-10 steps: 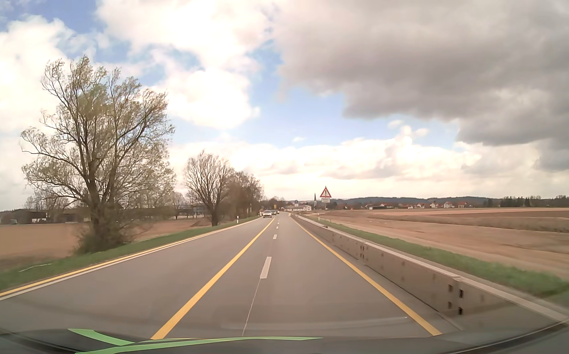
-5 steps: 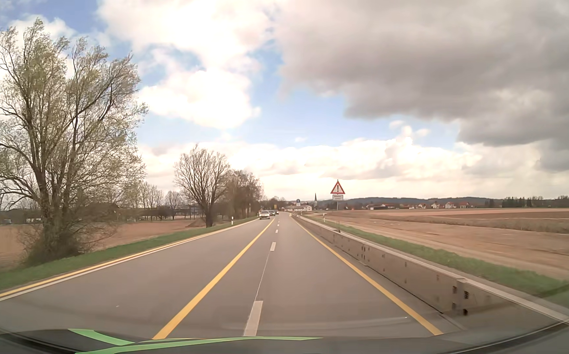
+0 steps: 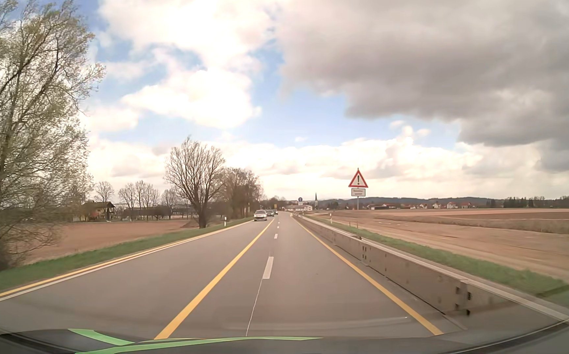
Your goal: Follow the waypoints while adhering to traffic rules and regulations
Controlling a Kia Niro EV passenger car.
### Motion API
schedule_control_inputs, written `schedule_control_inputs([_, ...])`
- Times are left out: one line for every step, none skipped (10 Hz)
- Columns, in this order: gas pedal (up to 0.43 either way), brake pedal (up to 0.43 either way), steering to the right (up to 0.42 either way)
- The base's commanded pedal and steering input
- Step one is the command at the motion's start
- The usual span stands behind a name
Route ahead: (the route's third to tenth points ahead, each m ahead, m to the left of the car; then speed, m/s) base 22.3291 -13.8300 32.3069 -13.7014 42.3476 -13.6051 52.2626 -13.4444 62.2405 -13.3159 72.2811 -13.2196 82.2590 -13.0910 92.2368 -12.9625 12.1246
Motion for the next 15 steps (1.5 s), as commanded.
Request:
schedule_control_inputs([0.079,0.0,-0.002])
schedule_control_inputs([0.079,0.0,-0.002])
schedule_control_inputs([0.079,0.0,-0.002])
schedule_control_inputs([0.079,0.0,-0.001])
schedule_control_inputs([0.087,0.0,-0.001])
schedule_control_inputs([0.087,0.0,-0.001])
schedule_control_inputs([0.087,0.0,0.0])
schedule_control_inputs([0.087,0.0,0.0])
schedule_control_inputs([0.087,0.0,0.0])
schedule_control_inputs([0.087,0.0,0.0])
schedule_control_inputs([0.087,0.0,0.0])
schedule_control_inputs([0.087,0.0,0.0])
schedule_control_inputs([0.087,0.0,0.0])
schedule_control_inputs([0.087,0.0,0.0])
schedule_control_inputs([0.087,0.0,0.0])
